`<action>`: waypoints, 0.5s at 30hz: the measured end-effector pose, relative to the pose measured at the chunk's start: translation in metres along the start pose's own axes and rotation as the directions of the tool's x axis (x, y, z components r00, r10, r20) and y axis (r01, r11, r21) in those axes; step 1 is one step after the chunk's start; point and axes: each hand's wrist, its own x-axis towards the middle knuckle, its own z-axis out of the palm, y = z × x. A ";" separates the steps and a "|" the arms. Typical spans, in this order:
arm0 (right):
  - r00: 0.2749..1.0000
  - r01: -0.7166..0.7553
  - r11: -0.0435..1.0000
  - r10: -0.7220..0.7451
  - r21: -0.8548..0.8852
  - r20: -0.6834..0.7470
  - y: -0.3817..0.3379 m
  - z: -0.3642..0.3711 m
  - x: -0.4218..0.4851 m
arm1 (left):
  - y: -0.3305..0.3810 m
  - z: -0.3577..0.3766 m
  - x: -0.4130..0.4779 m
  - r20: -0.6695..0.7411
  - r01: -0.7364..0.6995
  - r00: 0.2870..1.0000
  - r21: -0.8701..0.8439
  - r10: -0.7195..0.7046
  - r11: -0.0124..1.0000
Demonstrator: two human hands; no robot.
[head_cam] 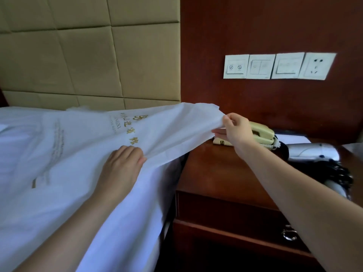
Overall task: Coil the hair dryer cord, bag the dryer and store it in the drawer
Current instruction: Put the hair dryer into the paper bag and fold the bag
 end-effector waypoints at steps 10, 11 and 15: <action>0.950 0.175 0.981 -0.146 0.086 -0.275 -0.040 -0.112 -0.002 | 0.072 0.004 0.020 0.203 -0.094 0.976 0.060 0.080 0.994; 0.939 0.190 0.980 -0.161 0.067 -0.303 -0.044 -0.122 -0.005 | 0.081 0.006 0.023 0.253 -0.110 0.964 0.095 0.083 0.989; 0.898 0.235 0.972 -0.225 -0.019 -0.378 -0.055 -0.162 -0.017 | 0.116 0.008 0.043 0.279 -0.072 0.960 0.151 0.028 0.986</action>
